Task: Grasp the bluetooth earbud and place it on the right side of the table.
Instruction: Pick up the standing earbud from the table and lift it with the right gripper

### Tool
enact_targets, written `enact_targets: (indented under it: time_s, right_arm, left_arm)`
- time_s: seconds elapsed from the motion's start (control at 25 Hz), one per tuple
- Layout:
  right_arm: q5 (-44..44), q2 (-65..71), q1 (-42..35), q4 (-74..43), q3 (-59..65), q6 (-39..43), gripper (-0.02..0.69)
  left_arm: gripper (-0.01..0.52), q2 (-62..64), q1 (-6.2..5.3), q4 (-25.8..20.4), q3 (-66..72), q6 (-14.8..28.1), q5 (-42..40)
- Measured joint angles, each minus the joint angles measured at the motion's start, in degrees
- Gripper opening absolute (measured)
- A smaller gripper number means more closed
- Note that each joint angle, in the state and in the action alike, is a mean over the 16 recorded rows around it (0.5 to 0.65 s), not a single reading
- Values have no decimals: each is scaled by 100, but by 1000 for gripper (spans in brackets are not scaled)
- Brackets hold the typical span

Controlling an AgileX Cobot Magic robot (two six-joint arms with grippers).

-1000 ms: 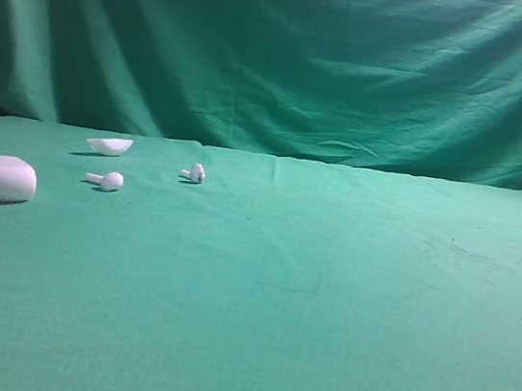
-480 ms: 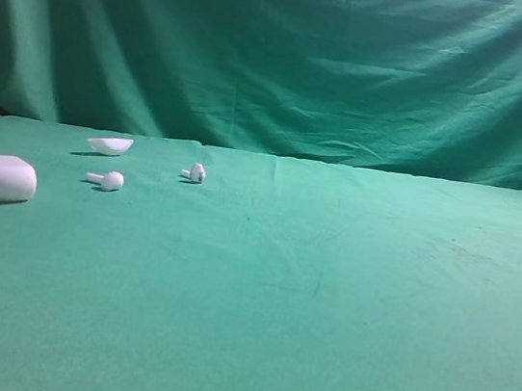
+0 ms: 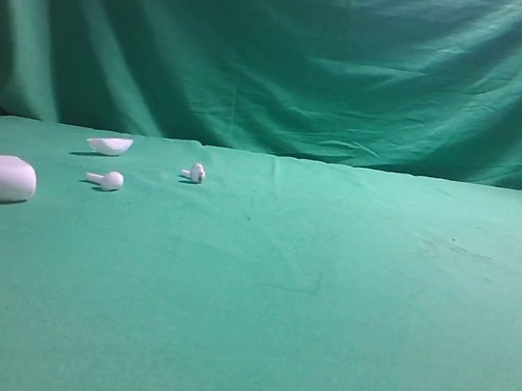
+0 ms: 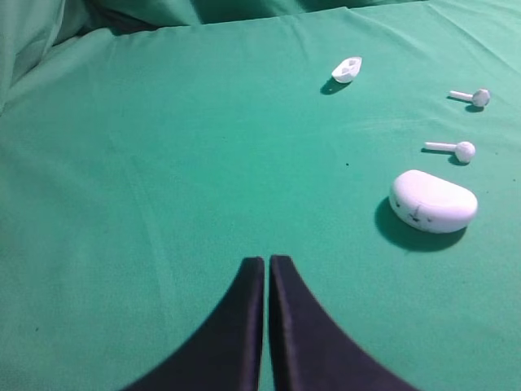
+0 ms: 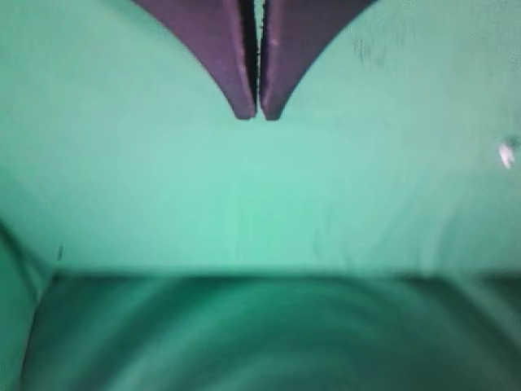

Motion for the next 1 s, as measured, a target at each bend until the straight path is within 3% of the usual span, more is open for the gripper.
enact_targets:
  time_s: [0.32,0.72,1.0]
  right_arm:
    - [892,2356,398,126,-1324,-512,0]
    - [2569,5241,1662,208,-4032,-1163,11]
    - [3660,7207,2353,273,-6364,-1230,112]
  left_arm:
    - [0,0,0,0,0,0,0]
    - [0,0,0,0,0,0,0]
    - [0,0,0,0,0,0,0]
